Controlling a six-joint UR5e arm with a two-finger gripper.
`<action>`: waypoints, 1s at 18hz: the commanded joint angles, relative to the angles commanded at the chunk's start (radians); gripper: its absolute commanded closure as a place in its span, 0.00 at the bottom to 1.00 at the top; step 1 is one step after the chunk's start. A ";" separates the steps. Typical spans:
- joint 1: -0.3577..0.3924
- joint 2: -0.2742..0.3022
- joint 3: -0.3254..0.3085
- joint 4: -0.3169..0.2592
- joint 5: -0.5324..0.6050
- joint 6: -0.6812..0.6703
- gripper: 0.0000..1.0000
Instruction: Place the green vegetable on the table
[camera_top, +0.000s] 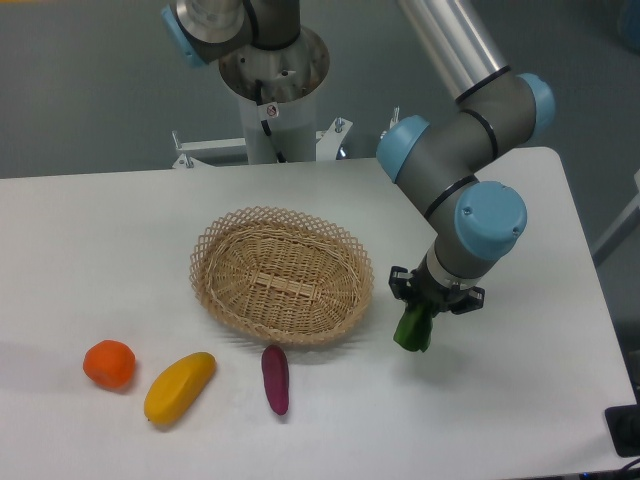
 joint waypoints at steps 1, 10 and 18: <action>0.000 0.000 0.000 0.000 0.000 0.000 0.00; 0.017 0.012 0.018 0.051 0.002 0.012 0.00; 0.086 0.028 0.048 0.046 0.026 0.201 0.00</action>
